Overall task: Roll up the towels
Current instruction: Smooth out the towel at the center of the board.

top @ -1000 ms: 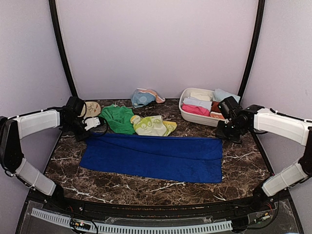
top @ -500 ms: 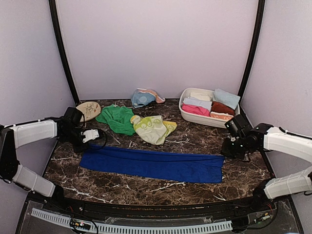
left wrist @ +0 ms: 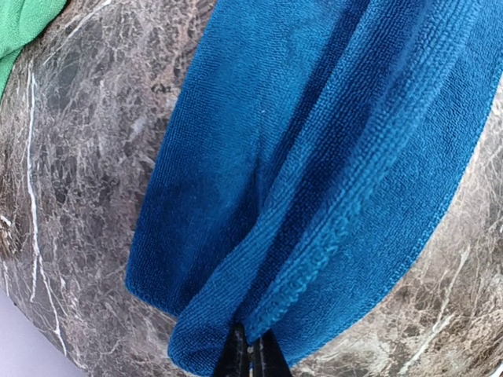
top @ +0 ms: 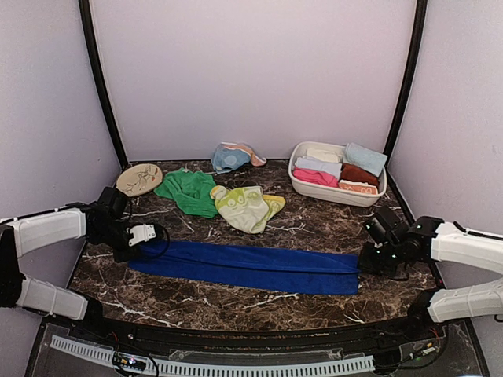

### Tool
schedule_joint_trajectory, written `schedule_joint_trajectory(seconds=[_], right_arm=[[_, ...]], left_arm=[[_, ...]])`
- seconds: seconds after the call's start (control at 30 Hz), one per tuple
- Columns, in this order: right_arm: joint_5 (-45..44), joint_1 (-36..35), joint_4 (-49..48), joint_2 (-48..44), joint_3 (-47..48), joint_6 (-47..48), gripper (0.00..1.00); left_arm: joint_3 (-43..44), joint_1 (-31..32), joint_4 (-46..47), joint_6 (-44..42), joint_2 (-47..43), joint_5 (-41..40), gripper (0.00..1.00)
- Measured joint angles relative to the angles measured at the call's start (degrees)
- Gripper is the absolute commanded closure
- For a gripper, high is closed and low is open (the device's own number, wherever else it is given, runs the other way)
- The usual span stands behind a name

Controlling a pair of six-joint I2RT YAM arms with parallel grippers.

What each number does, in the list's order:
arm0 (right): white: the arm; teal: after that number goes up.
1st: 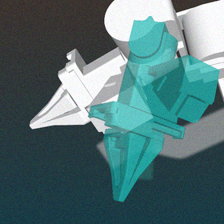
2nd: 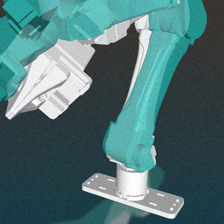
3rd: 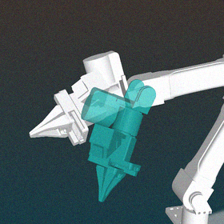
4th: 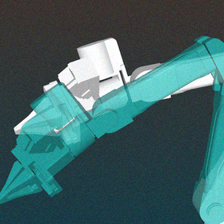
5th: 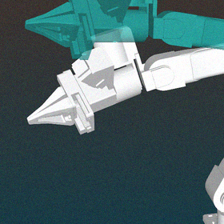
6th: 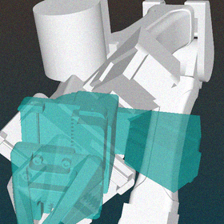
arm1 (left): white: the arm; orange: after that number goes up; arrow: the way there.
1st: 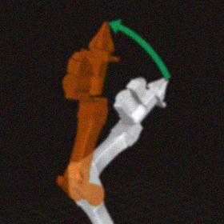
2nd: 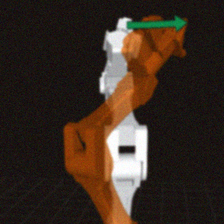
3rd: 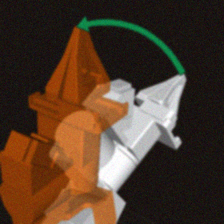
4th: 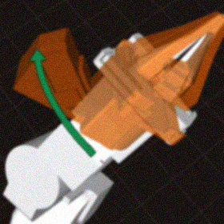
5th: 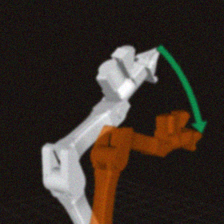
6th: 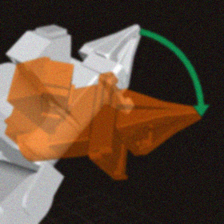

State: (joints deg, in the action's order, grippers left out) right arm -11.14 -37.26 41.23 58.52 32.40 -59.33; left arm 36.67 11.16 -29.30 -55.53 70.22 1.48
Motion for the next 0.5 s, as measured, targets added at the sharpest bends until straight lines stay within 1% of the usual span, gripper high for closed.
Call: schedule_joint_trajectory(seconds=[0.13,0.2,0.23,0.27,0.3,0.37,0.4,0.47,0.5], right_arm=[[0.04,-2.14,0.46,-0.37,-1.70,-2.03,1.00],[0.00,-3.06,1.11,-0.37,-2.34,-2.73,1.00],[-0.02,-3.43,1.88,-0.37,-2.80,-3.26,1.00],[-0.02,-3.67,2.08,-0.37,-2.84,-3.30,0.99],[0.00,-3.78,2.36,-0.39,-3.02,-3.56,0.97],[0.09,-4.07,2.62,-0.59,-3.43,-3.91,0.95],[0.24,-4.28,2.82,-0.70,-3.56,-3.98,0.92],[0.70,-4.59,3.13,-0.74,-3.56,-3.82,0.79],[0.96,-4.74,3.41,-0.74,-3.54,-3.72,0.75]], left_arm=[[-1.55,-0.02,-0.72,-0.66,-1.46,-0.07,0.84],[-1.99,-0.02,-1.97,-0.92,-2.51,-0.07,0.73],[-2.01,-0.02,-2.71,-0.94,-3.23,-0.04,0.50],[-2.01,-0.02,-3.26,-0.94,-4.00,0.09,0.30],[-2.01,-0.02,-3.93,-1.07,-4.98,0.15,0.25],[-1.99,-0.02,-5.31,-1.27,-7.10,0.68,0.26],[-1.99,-0.02,-6.19,-1.38,-8.31,1.11,0.28],[-1.92,-0.02,-7.89,-1.70,-10.29,1.70,0.30],[-1.79,-0.02,-8.57,-1.92,-10.95,2.05,0.31]])
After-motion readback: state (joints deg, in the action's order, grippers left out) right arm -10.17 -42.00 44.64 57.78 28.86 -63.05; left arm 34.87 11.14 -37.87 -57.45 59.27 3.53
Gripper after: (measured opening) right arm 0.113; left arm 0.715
